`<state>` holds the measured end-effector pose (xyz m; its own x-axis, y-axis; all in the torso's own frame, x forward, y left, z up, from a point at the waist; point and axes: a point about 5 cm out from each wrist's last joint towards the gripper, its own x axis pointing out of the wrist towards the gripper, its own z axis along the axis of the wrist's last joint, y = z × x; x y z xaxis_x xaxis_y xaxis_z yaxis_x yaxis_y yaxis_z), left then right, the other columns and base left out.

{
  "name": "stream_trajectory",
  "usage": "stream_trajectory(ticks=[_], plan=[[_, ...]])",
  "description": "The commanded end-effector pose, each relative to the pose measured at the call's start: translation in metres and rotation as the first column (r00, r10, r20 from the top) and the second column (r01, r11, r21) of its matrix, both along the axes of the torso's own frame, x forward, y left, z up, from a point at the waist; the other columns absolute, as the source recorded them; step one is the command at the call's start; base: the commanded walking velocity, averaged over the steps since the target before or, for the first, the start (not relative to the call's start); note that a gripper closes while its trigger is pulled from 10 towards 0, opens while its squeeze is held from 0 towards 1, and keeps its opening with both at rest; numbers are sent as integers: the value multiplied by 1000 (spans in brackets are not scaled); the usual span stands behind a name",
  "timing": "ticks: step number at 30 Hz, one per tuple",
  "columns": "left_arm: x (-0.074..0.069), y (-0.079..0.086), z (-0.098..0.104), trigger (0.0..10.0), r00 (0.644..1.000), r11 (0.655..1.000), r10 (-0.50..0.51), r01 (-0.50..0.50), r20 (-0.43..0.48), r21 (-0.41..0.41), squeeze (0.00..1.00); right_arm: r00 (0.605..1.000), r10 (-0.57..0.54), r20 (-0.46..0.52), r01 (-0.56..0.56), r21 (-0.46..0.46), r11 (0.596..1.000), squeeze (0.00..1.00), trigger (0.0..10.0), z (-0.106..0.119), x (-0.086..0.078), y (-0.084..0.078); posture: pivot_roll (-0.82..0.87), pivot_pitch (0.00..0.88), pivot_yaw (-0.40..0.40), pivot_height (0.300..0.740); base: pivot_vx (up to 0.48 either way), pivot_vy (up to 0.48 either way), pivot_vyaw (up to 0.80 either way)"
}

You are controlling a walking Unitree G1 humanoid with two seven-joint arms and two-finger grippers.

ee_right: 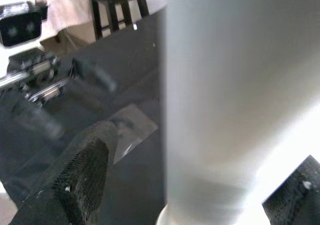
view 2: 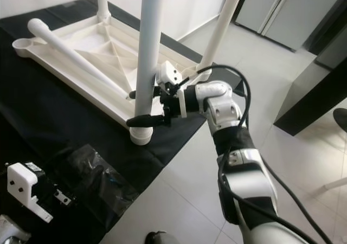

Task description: Building children table

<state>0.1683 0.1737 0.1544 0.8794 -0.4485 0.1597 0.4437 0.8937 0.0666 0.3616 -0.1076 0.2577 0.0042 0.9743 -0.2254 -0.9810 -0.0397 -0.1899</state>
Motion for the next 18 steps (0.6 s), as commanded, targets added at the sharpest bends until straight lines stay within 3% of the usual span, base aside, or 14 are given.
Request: stream_trajectory(ticks=[1,2,3,4,14,17,18], plan=[[-3,-3,-1,10000,1000,1000,-6,6,-16,5,0,999,44,16,-44,-13,999,0,10000,1,0,4,27,216,-167,740,0,0,0],[-4,-3,-1,10000,1000,1000,-4,5,-18,6,0,999,49,19,-49,-19,999,0,3843,3,2,4,38,229,-167,740,0,0,0],[-4,-3,-1,10000,1000,1000,-4,5,-18,6,0,999,49,19,-49,-19,999,0,3843,3,2,4,38,229,-167,740,0,0,0],[-6,-3,0,10000,1000,1000,-3,3,-21,7,0,998,61,21,-60,-25,998,0,0,4,3,4,40,232,-168,740,0,0,0],[-8,-4,0,10000,1000,1000,2,-2,-29,8,0,998,59,29,-58,-51,997,0,0,9,9,-4,35,227,-168,740,0,0,0],[-5,-4,-1,10000,1000,1000,2,-2,-28,8,0,998,31,55,-27,-60,998,0,0,9,9,-16,20,209,-177,740,0,0,0],[-4,-4,-2,10000,1000,1000,4,-4,-27,8,0,996,-27,86,33,-67,997,0,0,5,10,-23,-3,198,-186,740,0,0,0]])
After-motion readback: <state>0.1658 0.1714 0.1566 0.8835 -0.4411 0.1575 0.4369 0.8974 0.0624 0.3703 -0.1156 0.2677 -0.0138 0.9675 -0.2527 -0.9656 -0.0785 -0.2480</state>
